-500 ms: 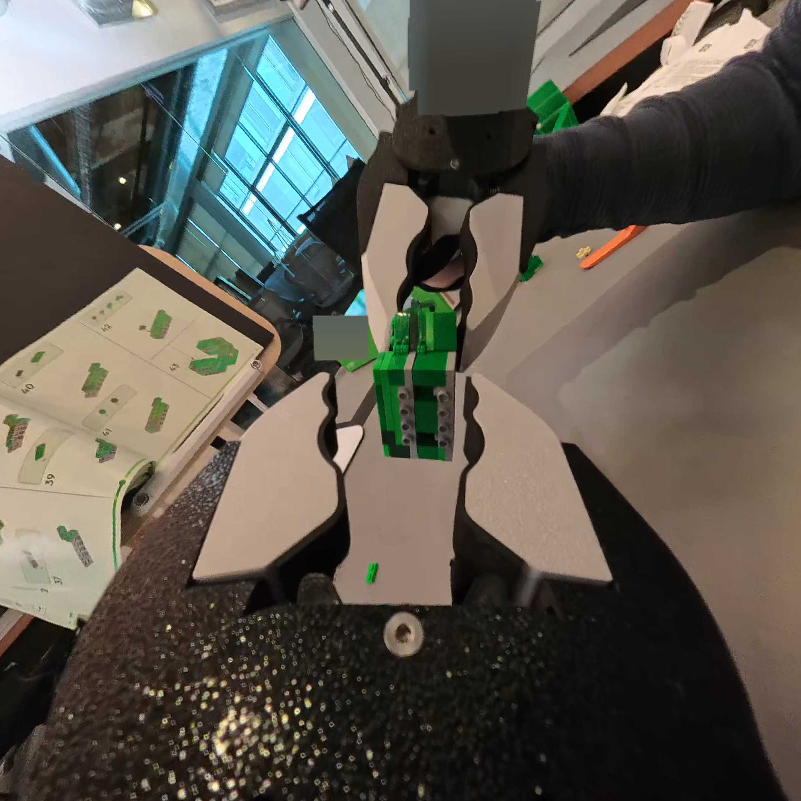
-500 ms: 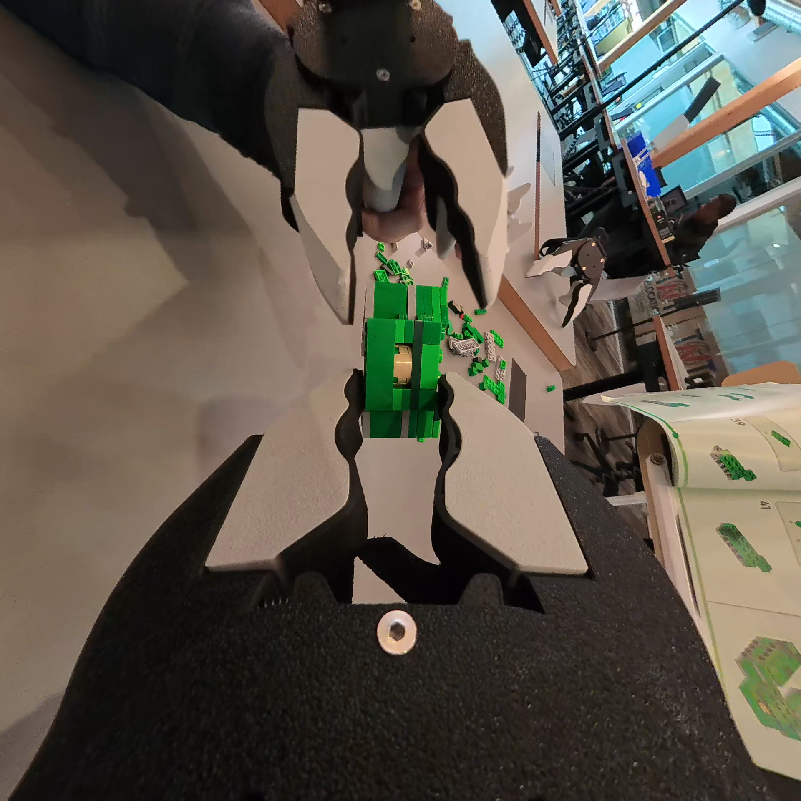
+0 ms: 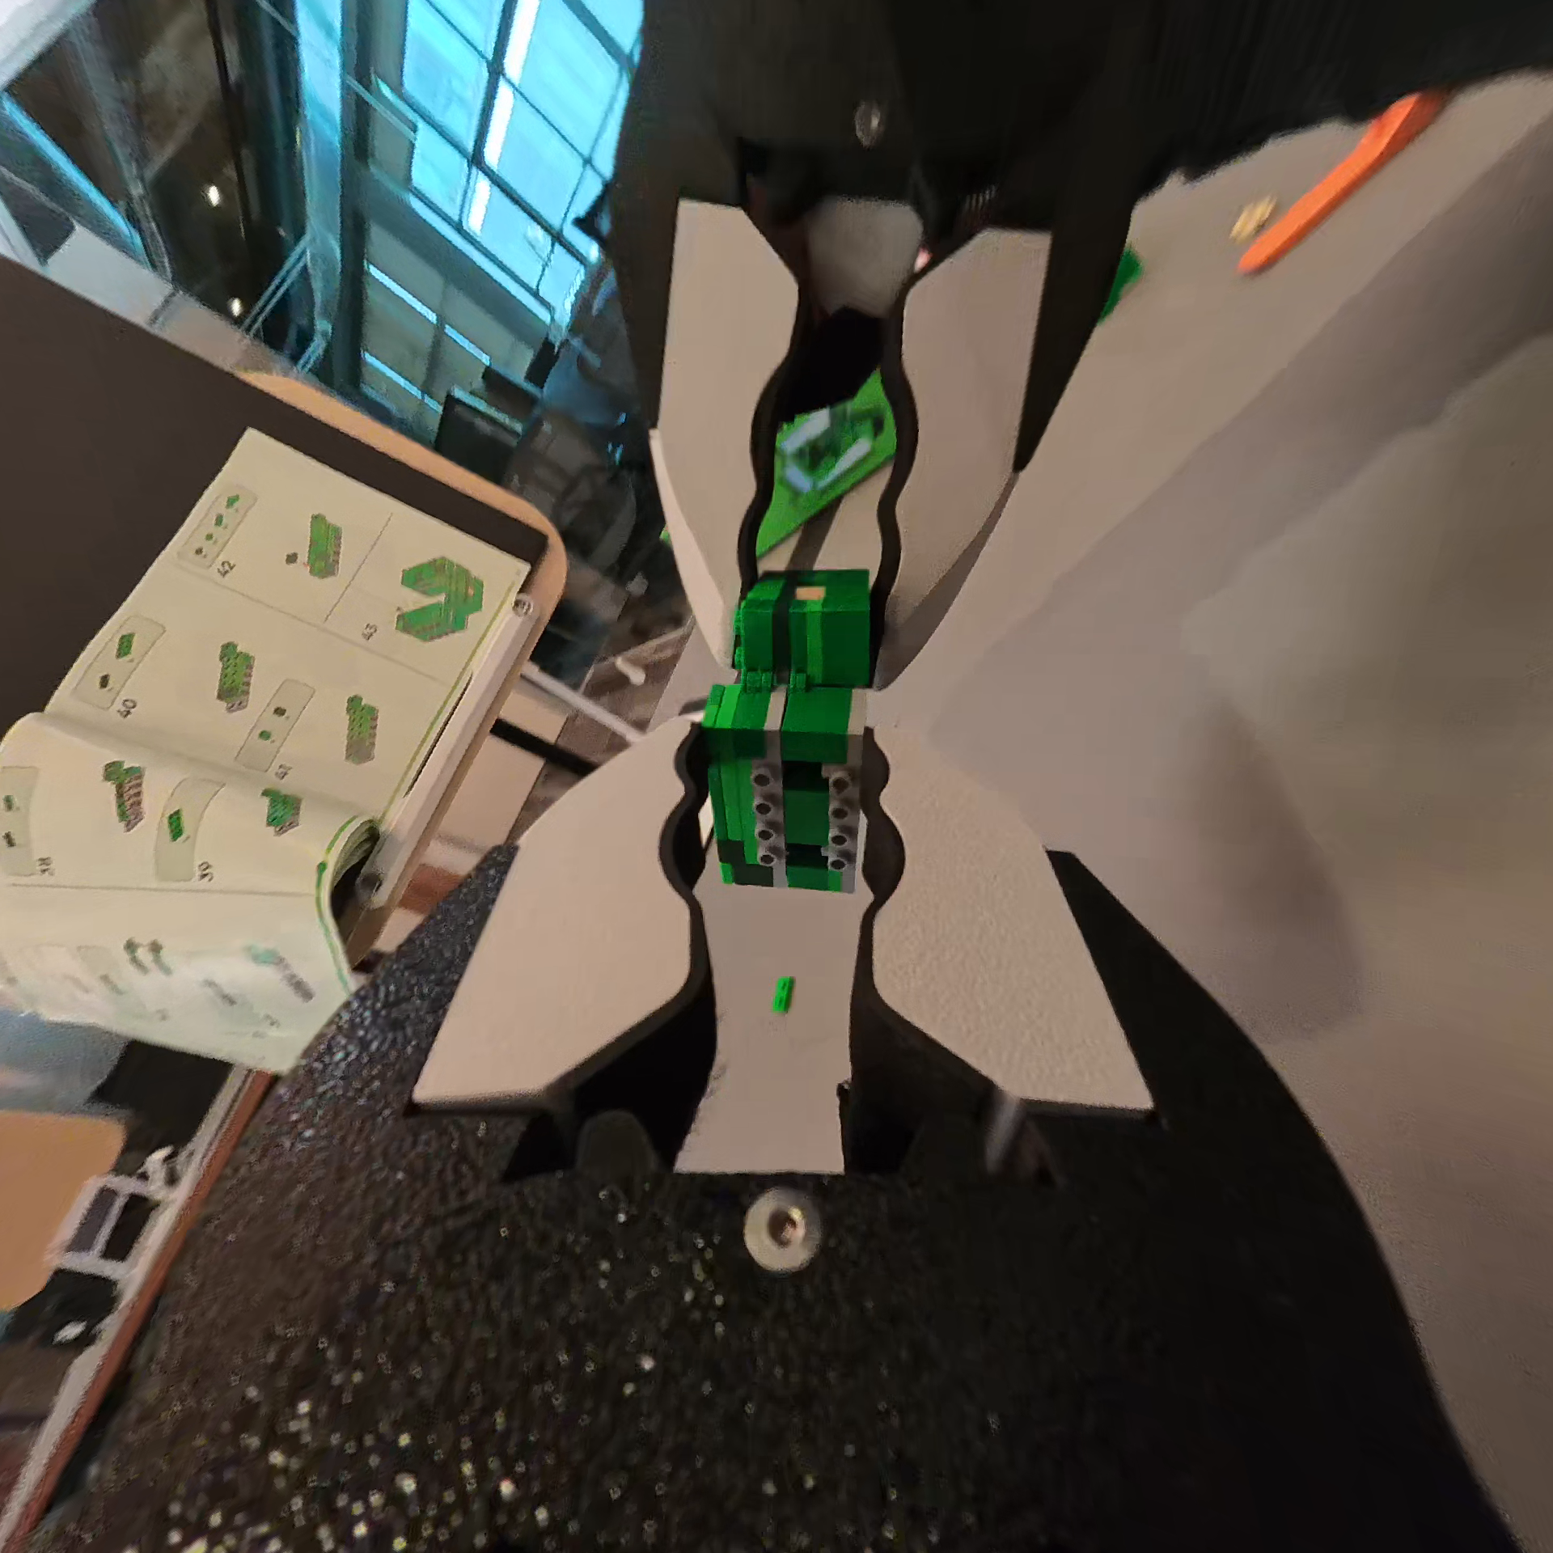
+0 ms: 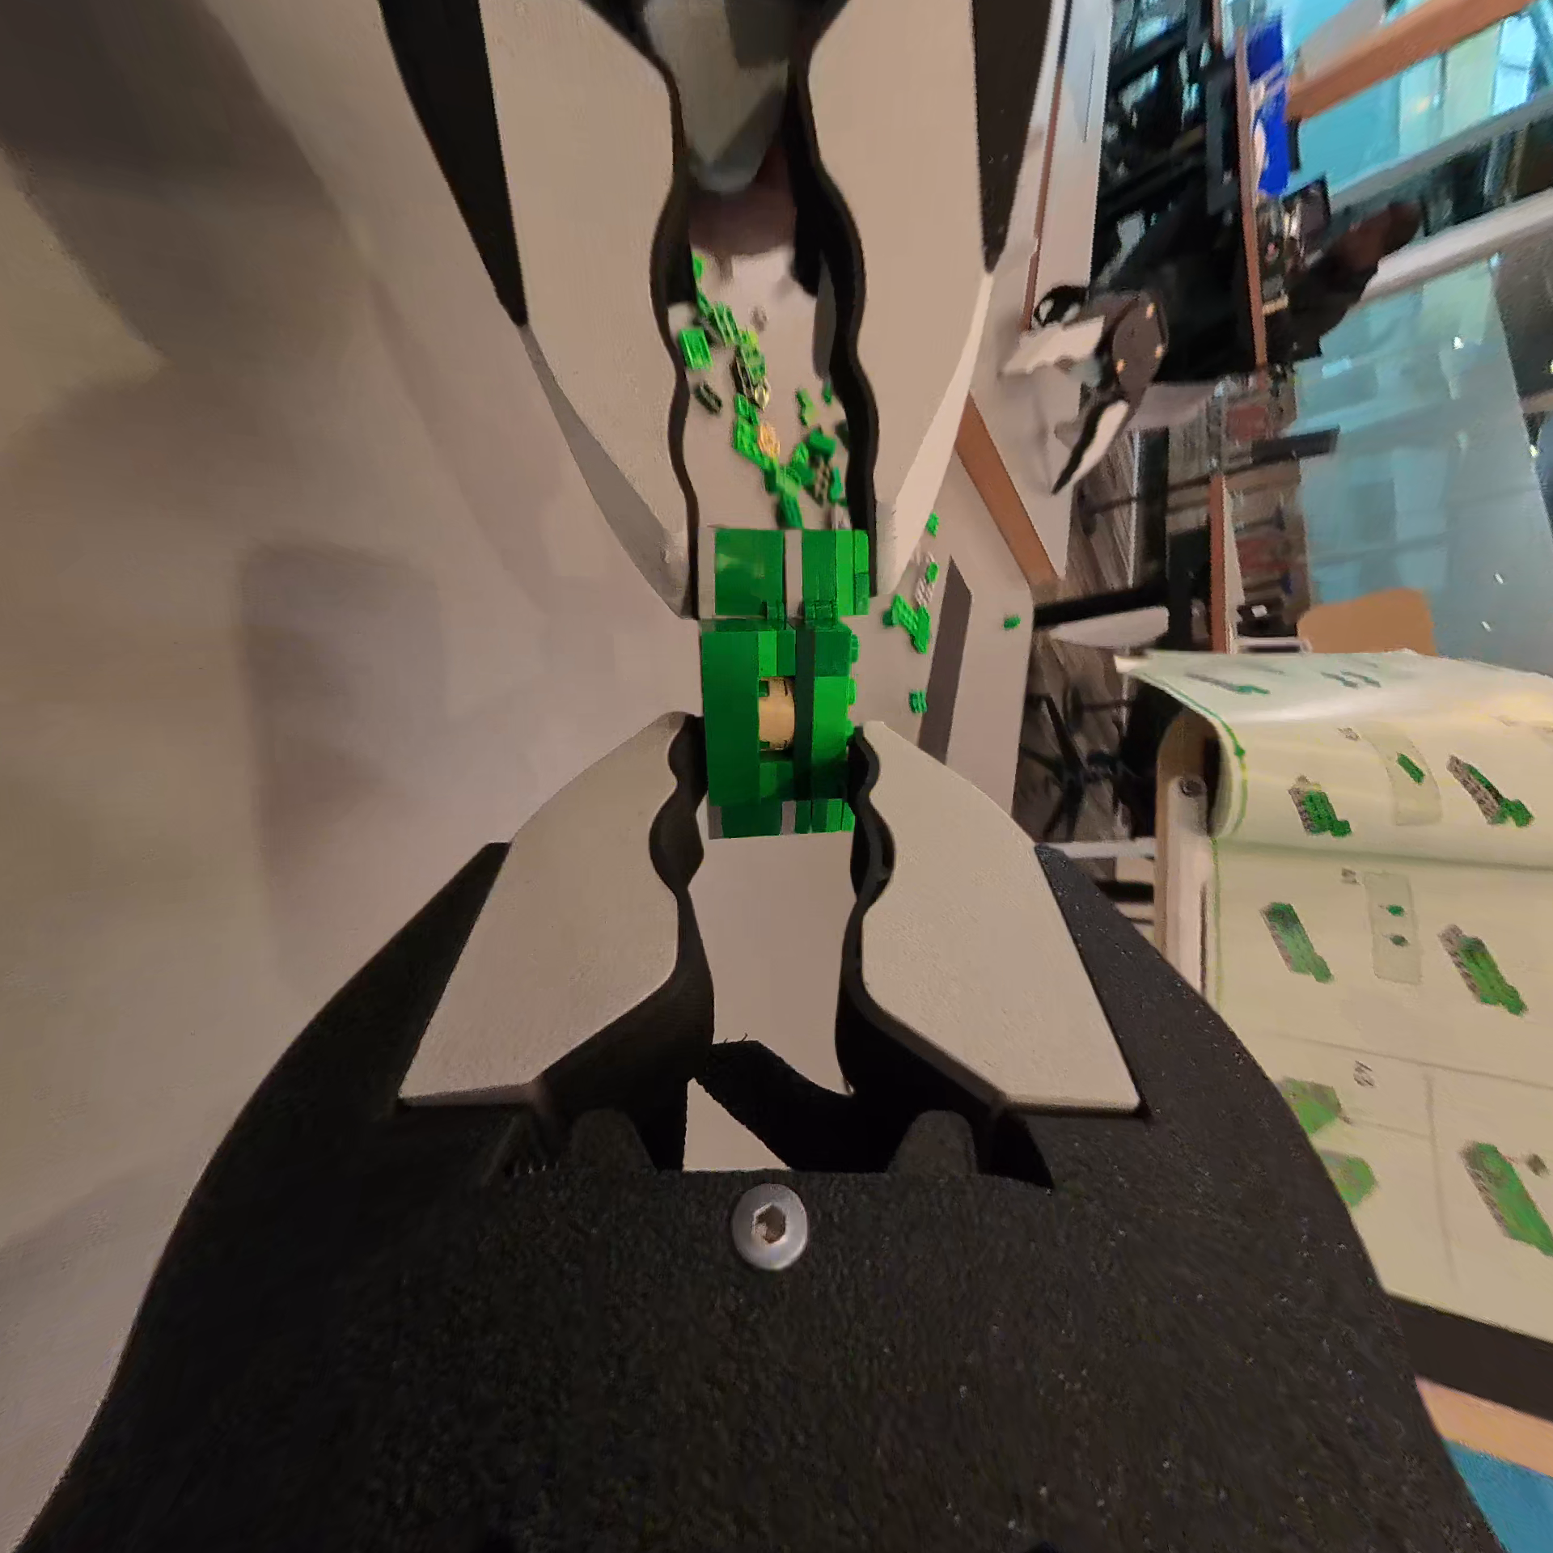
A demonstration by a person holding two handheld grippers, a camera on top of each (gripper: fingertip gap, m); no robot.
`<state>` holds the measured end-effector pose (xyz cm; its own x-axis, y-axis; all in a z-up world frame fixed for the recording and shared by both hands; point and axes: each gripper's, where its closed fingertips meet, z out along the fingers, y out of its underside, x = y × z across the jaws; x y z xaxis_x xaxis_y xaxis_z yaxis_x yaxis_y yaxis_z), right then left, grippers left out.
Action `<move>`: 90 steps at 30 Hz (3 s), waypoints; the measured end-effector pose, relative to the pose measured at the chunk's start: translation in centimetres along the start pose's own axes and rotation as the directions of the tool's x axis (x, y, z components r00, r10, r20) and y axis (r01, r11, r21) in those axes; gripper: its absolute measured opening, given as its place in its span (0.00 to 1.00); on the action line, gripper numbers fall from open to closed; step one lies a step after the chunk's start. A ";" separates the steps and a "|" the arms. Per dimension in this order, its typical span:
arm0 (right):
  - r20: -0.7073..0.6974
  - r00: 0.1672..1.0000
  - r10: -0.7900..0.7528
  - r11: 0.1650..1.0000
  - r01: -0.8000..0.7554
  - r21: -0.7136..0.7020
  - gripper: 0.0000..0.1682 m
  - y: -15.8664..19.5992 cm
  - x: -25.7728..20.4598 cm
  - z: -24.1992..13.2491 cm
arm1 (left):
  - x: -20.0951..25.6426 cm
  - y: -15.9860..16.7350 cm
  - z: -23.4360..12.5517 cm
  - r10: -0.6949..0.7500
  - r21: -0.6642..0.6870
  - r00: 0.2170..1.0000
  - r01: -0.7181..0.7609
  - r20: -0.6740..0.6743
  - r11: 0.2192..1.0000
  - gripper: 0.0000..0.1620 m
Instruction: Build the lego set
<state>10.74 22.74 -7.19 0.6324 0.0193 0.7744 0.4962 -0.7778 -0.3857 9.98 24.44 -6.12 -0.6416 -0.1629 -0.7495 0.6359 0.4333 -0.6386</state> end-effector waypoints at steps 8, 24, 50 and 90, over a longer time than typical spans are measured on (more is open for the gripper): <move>-0.044 0.995 -0.086 0.978 0.076 -0.195 0.19 1.8 0.0 1.3 | 0.0 2.4 0.9 0.126 -0.259 0.992 -0.113 0.033 0.959 0.21; -0.026 0.988 -0.152 0.968 0.144 -0.206 0.19 1.4 -0.8 1.8 | 0.6 3.7 1.8 0.187 -0.328 0.982 -0.167 0.028 0.930 0.28; -0.062 0.995 -0.075 0.986 0.064 -0.156 0.19 1.8 0.3 1.2 | -0.7 1.9 1.3 0.118 -0.185 0.983 -0.091 0.139 0.979 0.42; -0.020 0.997 0.070 0.997 -0.069 0.042 0.25 -1.4 0.0 0.8 | -0.4 -0.9 0.5 -0.186 0.091 0.982 0.183 0.031 0.979 0.23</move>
<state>10.49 24.27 -7.08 0.6536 -0.0477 0.7553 0.4755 -0.7505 -0.4589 9.89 23.67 -5.30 -0.7354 -0.2681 -0.6224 0.5442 0.3137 -0.7781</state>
